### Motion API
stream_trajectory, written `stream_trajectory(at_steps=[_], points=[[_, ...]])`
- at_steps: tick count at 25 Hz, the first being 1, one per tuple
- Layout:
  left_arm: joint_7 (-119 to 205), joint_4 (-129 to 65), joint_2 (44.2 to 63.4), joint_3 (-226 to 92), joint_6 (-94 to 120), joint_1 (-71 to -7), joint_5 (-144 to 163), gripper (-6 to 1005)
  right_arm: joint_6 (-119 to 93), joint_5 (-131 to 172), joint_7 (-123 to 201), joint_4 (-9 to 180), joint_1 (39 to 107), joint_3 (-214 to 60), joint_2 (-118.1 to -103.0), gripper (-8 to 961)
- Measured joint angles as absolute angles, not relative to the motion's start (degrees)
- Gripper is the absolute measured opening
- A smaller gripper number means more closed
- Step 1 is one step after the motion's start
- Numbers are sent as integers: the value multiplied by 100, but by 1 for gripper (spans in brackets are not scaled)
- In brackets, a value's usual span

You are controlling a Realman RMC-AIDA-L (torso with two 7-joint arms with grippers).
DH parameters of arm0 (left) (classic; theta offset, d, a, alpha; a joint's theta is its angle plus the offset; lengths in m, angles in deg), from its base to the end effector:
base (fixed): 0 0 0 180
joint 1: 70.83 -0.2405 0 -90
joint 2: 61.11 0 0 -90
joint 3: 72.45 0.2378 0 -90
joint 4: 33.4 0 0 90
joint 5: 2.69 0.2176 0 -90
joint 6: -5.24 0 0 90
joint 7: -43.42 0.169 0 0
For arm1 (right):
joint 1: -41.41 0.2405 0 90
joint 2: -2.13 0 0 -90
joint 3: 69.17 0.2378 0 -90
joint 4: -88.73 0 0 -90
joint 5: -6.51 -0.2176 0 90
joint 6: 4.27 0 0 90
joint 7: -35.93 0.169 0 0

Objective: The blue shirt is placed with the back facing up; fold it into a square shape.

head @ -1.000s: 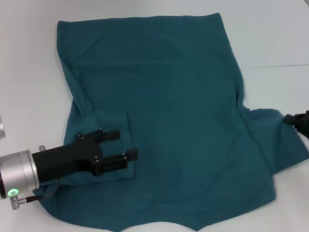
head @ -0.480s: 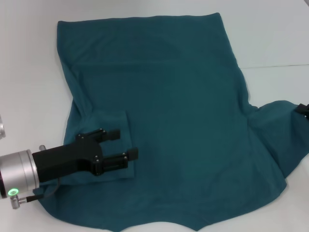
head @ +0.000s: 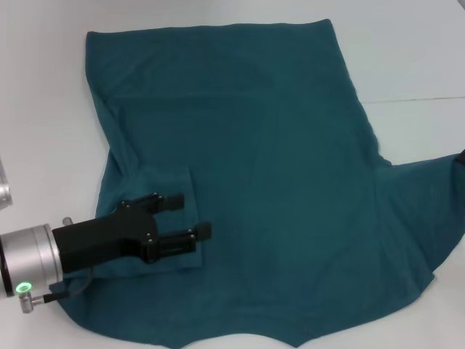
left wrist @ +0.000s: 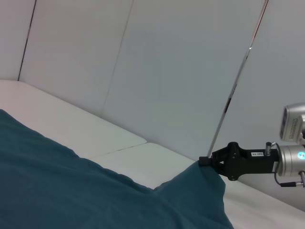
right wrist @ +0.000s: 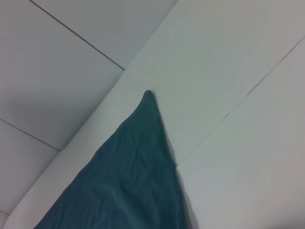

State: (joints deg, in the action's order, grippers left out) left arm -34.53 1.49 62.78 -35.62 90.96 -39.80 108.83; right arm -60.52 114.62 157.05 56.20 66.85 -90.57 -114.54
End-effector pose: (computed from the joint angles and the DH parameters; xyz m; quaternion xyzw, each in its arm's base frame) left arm -0.2250 0.3384 -0.0413 -0.9125 -0.2432 -0.2977 0.1403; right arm 0.3784 0.3705 0.0705 -0.5515 0.6538 0.3664 0.3664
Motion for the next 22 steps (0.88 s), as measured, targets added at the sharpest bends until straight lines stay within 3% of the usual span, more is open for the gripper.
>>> stream_trajectory(at_steps=[13, 22], points=[[-3453, 68, 6282, -3563, 9093, -3942, 10884, 860, -6253, 11489, 15704, 5635, 6707, -9147, -11362, 4], [-3450, 53, 6282, -3563, 9083, -3944, 10884, 860, -6582, 11465, 15566, 5661, 6754, -9149, -11495, 5]])
